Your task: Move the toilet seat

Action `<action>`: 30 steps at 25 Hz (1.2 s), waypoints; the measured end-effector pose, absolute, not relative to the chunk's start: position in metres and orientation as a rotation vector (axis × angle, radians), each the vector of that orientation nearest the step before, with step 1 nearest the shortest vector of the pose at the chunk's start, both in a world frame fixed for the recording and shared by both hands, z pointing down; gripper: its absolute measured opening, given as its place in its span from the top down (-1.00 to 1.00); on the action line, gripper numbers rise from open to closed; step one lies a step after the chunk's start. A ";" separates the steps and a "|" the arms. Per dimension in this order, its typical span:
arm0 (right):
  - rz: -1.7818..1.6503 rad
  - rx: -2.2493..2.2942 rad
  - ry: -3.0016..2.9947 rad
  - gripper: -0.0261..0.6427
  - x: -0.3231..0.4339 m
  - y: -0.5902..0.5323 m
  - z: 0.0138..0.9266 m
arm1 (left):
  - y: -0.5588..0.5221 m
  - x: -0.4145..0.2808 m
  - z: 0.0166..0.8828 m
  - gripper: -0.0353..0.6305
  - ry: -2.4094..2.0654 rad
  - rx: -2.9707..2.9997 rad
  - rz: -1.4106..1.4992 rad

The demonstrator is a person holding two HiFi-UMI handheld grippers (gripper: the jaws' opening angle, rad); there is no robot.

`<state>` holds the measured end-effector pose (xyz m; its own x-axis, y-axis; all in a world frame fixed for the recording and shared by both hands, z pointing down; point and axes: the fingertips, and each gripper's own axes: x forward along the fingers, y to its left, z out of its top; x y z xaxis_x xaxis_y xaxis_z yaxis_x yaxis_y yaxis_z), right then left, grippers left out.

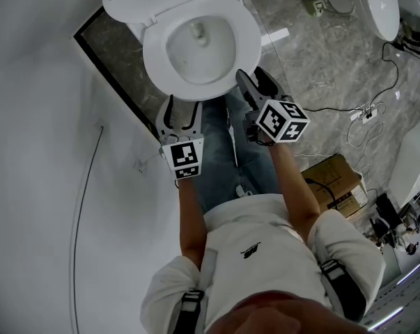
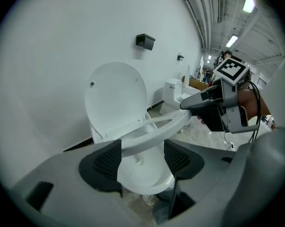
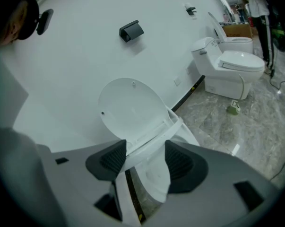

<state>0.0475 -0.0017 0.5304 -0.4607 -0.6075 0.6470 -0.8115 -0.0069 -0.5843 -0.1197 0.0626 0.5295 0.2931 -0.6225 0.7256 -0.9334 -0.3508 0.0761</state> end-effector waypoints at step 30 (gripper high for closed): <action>0.582 0.994 -2.379 0.19 0.019 -0.025 0.475 | 0.010 -0.139 0.493 -0.02 -1.487 2.048 0.665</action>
<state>0.0187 -0.0254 0.4754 -0.6127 -0.5302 0.5861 -0.7410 0.6433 -0.1927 -0.1393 0.0105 0.4935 0.2773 -0.7026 0.6554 -0.9569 -0.2631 0.1228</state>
